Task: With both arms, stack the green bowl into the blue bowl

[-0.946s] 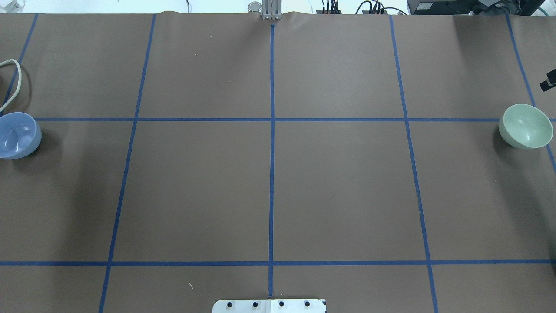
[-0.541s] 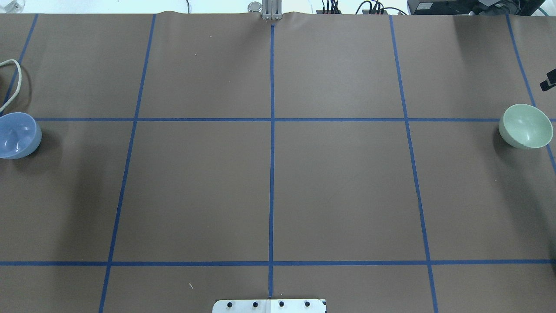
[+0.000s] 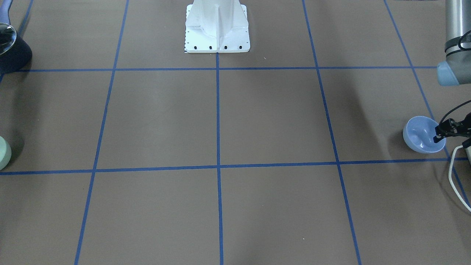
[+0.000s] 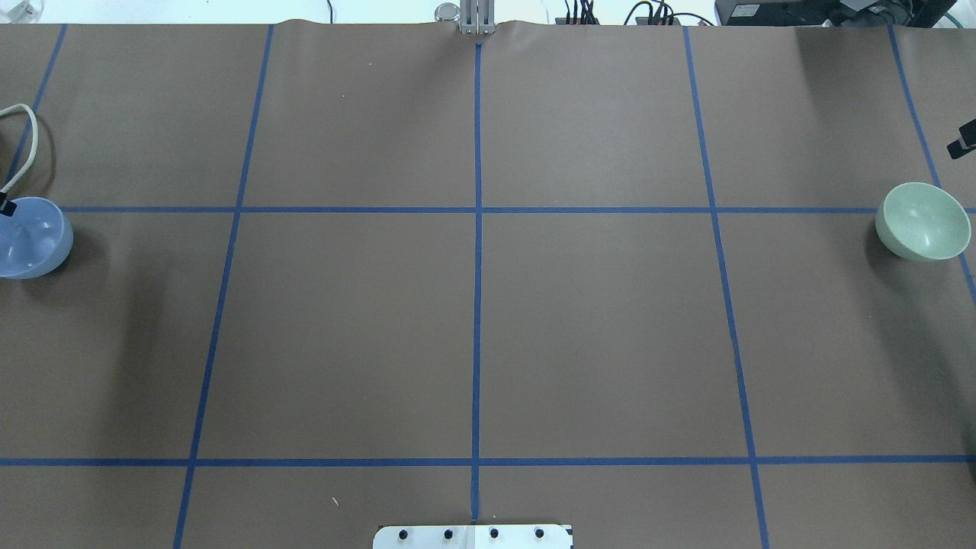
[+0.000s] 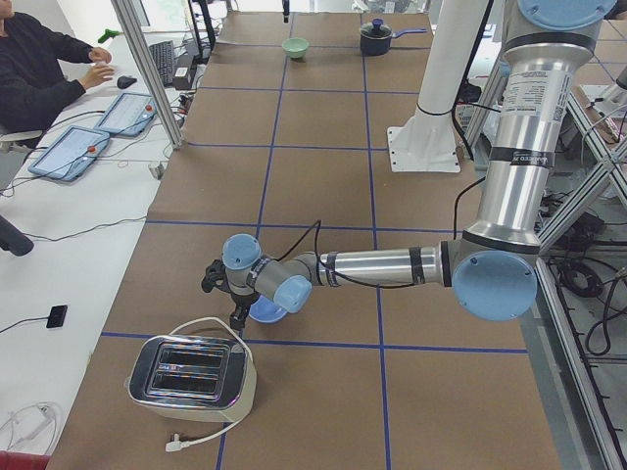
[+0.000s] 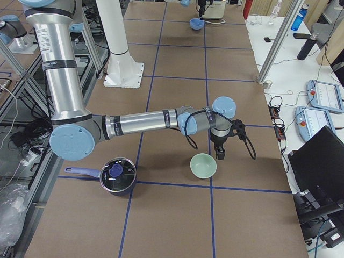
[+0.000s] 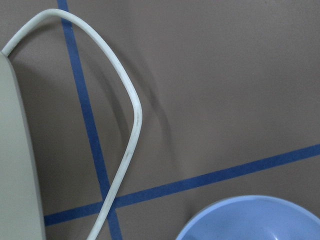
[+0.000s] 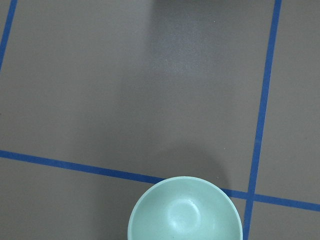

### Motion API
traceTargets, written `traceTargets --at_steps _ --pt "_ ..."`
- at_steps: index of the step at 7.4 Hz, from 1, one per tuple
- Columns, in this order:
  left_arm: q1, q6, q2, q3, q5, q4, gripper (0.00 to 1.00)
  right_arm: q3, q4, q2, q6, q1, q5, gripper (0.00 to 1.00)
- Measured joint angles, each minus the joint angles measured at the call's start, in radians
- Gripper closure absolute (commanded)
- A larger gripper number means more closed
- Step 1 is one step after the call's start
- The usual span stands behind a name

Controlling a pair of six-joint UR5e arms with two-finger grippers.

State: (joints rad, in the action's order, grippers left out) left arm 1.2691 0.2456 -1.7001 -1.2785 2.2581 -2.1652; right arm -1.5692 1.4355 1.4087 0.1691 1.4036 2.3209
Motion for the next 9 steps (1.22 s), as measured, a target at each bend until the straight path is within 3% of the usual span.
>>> traceTargets --at_steps 3,4,6,8,9 --pt "-0.018 -0.004 0.010 0.019 0.000 0.000 0.04 0.000 -0.002 -0.008 0.014 0.000 -0.001 0.00" --pt "-0.026 -0.005 0.013 0.026 0.000 -0.011 0.13 0.000 -0.003 -0.010 0.015 0.000 -0.001 0.00" --pt "-0.039 -0.004 0.020 0.058 -0.001 -0.071 0.45 0.000 -0.002 -0.015 0.015 0.000 -0.001 0.00" --pt "-0.041 -0.004 0.020 0.068 0.000 -0.094 0.85 0.000 -0.003 -0.017 0.015 0.000 -0.002 0.00" --pt "-0.041 -0.005 0.020 0.068 0.000 -0.097 1.00 0.001 -0.003 -0.017 0.016 0.000 -0.002 0.00"
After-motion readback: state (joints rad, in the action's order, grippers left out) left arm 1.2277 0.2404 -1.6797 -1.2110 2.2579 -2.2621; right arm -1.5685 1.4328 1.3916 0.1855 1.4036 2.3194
